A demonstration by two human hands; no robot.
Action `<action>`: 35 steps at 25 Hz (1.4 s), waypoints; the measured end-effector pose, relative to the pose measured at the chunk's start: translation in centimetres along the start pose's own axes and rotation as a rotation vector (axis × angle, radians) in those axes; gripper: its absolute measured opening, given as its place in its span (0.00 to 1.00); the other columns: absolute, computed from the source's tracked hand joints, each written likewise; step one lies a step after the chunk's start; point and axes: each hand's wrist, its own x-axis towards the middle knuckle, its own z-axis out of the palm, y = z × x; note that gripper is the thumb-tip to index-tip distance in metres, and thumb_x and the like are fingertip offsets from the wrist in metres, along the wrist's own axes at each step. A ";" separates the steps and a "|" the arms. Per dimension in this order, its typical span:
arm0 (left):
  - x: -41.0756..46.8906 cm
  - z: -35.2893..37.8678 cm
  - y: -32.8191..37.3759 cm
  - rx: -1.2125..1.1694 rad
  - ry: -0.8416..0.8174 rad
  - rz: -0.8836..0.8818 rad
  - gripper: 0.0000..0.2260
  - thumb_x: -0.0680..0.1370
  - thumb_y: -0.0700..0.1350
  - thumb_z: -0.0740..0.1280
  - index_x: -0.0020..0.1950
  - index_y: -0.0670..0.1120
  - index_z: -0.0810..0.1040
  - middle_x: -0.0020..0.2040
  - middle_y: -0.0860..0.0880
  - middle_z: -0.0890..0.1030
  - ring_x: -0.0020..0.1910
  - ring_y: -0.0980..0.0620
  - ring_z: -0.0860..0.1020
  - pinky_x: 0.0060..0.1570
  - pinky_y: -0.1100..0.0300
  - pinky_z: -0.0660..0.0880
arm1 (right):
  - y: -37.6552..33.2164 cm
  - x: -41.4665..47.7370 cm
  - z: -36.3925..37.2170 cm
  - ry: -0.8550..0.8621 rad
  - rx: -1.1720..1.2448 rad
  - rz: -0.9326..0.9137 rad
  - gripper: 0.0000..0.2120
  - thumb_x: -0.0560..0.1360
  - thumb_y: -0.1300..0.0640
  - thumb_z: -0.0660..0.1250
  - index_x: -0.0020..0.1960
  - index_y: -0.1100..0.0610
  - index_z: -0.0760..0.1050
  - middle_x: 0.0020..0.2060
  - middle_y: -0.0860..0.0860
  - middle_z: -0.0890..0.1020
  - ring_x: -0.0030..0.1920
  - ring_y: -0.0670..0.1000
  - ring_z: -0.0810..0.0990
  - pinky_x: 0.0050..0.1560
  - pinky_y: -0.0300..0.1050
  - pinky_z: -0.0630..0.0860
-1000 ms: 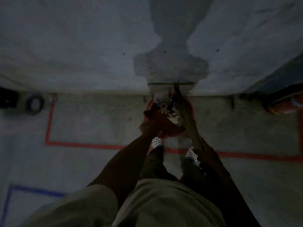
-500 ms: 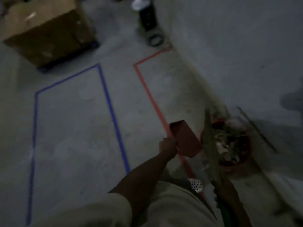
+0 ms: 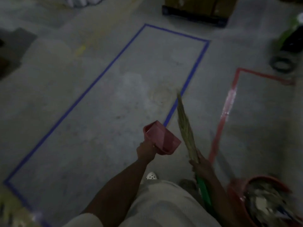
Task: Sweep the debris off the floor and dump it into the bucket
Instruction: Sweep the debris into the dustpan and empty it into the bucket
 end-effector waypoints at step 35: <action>51.6 -9.2 -33.7 -0.232 0.006 -0.407 0.20 0.77 0.54 0.66 0.69 0.55 0.73 0.54 0.44 0.82 0.53 0.40 0.81 0.51 0.50 0.75 | -24.7 47.4 26.2 0.130 -0.049 0.486 0.32 0.78 0.51 0.70 0.79 0.41 0.62 0.49 0.58 0.83 0.41 0.59 0.83 0.45 0.55 0.81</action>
